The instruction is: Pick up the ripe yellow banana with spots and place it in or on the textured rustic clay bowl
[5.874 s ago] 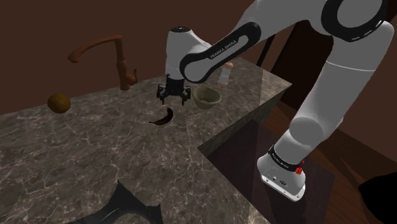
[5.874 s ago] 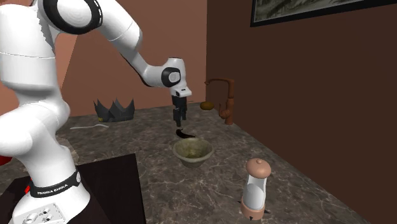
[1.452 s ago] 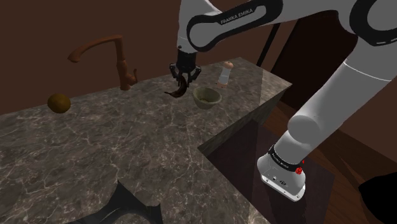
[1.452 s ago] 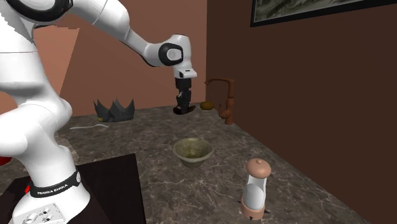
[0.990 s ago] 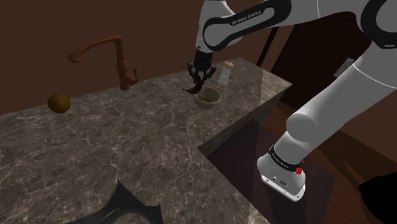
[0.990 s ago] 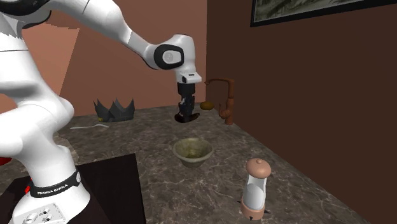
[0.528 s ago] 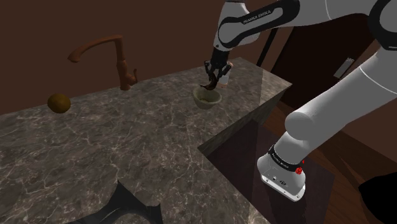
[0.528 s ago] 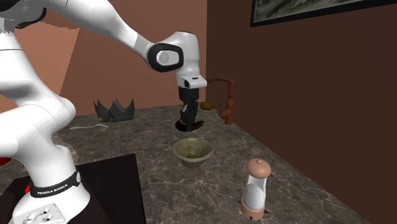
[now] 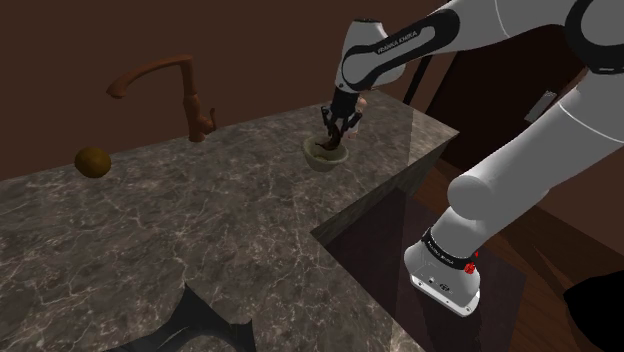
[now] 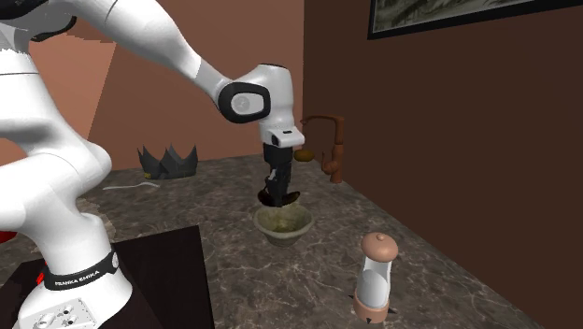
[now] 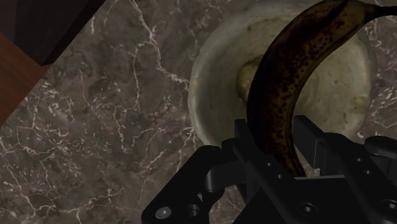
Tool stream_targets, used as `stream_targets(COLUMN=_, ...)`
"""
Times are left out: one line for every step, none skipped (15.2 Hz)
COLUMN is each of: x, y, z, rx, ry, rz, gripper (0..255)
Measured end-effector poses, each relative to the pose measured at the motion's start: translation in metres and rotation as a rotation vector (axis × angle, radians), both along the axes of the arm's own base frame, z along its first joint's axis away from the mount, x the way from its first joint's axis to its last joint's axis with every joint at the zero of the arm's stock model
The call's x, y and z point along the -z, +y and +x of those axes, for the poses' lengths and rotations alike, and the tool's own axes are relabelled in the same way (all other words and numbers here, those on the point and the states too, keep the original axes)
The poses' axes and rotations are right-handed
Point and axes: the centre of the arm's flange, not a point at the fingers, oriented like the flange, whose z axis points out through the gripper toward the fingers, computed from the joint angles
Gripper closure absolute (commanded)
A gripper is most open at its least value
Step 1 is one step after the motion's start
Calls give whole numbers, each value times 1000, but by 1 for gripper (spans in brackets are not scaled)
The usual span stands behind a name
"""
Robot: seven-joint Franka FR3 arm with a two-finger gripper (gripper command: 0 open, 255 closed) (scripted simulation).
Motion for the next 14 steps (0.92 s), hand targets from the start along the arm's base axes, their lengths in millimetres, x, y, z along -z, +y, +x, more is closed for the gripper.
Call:
stream_targets(x=5, y=-1, z=-1, rx=0, ry=0, rz=0, gripper=255)
stream_targets(x=10, y=-1, z=-1, rx=0, ry=0, rz=0, gripper=255)
stream_targets(x=16, y=-2, z=-1, rx=0, ry=0, rz=0, gripper=255)
stream_targets(x=21, y=-2, z=-1, rx=0, ry=0, rz=0, gripper=255)
stream_targets(x=28, y=-2, z=-1, rx=0, ry=0, rz=0, gripper=255)
stream_targets(x=30, y=-1, z=-1, rx=0, ry=0, rz=0, gripper=255)
stream_targets(x=32, y=-1, z=-1, rx=0, ry=0, rz=0, gripper=255)
stream_targets(x=32, y=-1, z=-1, rx=0, ry=0, rz=0, gripper=255)
stream_targets(x=33, y=-1, z=-1, rx=0, ry=0, rz=0, gripper=255)
stream_targets(x=33, y=-1, z=-1, rx=0, ry=0, rz=0, gripper=255)
stream_targets(x=33, y=-1, z=-1, rx=0, ry=0, rz=0, gripper=255)
stream_targets(x=33, y=-1, z=-1, rx=0, ry=0, rz=0, gripper=0)
stream_targets(x=33, y=-1, z=-1, rx=0, ry=-1, rz=0, gripper=0)
stream_targets(x=33, y=-1, z=-1, rx=0, ry=-1, rz=0, gripper=0)
